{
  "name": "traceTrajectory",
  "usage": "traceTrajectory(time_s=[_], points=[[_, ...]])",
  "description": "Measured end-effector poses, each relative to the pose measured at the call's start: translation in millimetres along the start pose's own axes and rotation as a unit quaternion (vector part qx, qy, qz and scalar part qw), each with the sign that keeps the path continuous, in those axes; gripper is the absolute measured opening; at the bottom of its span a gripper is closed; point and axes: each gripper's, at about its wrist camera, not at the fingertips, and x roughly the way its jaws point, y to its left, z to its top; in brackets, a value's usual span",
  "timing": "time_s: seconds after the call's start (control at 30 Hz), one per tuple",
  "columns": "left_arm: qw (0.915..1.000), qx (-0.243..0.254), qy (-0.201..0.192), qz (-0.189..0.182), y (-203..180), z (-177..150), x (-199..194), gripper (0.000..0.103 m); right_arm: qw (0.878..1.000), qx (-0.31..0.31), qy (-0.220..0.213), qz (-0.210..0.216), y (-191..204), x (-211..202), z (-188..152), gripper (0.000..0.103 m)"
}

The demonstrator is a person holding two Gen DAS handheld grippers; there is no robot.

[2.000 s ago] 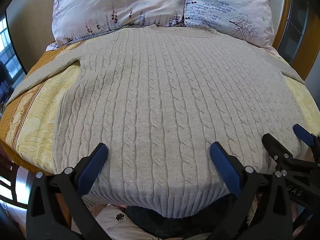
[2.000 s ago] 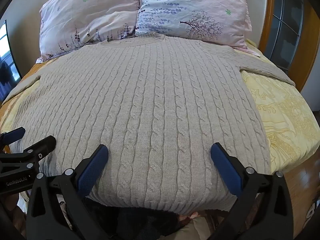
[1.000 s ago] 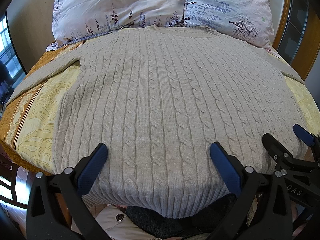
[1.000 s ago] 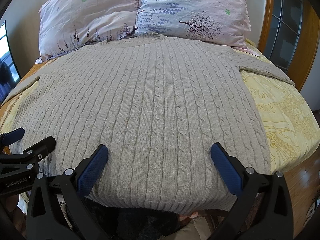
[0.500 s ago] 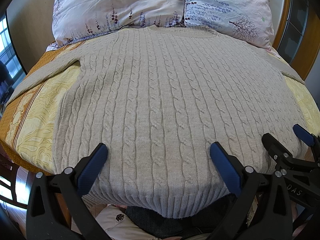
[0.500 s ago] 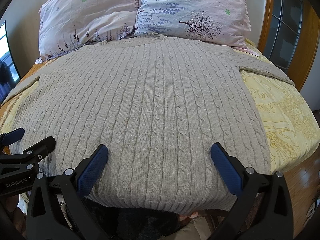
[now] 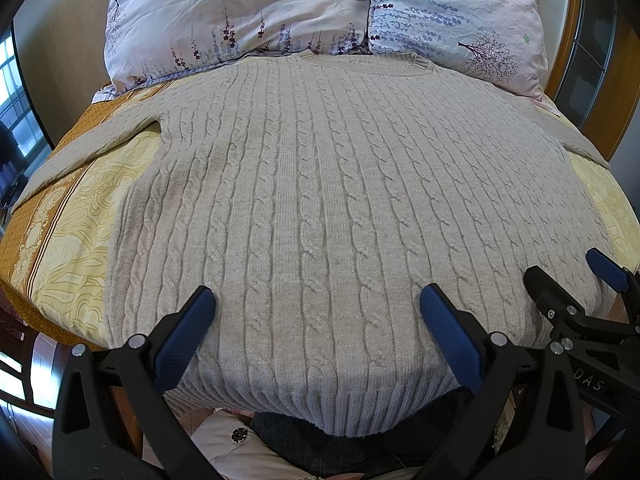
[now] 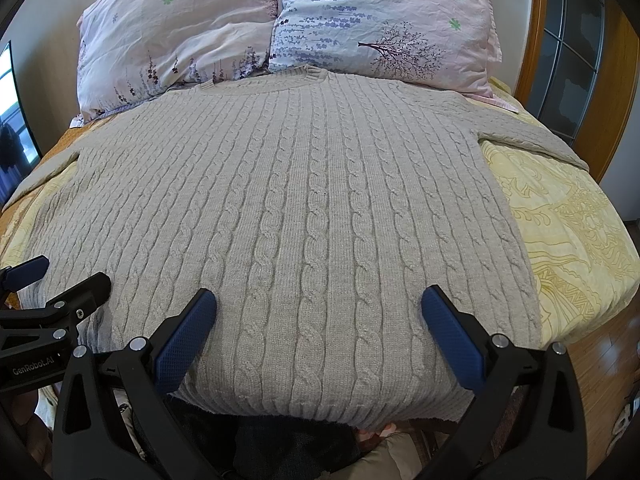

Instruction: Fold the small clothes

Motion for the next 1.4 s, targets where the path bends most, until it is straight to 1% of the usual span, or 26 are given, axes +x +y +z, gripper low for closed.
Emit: traceTrajectory(time_s=[0.83,1.0,1.1,1.17,1.3,1.4], points=[[1.0,0.0,0.001,0.0,-0.1,-0.1,0.0,0.101,1.0,-0.003,0.004,0.002,1.1,1.3,0.9,0.102],[0.9999,0.005,0.009,-0.003,1.6,-0.5,1.8,0.101,1.0,-0.013,0.008,0.007,0.8,2.5,1.8,0.102],[0.9997,0.012,0.018,-0.006,0.0,1.7,4.8,0.101,0.999,-0.034,0.012,0.024,-1.1,4.5,4.6,0.102],[0.9995,0.017,0.023,-0.009,0.1,3.4,5.9,0.101,0.998,-0.05,0.009,0.045,-4.8,5.7,5.4,0.102],[0.9995,0.025,0.018,-0.01,-0.3,8.6,5.5,0.101,0.993,-0.082,-0.018,0.079,-10.5,5.2,2.8,0.102],[0.9995,0.026,0.01,-0.015,-0.1,15.2,9.4,0.101,0.992,-0.083,-0.016,0.097,-15.7,4.8,10.7,0.102]])
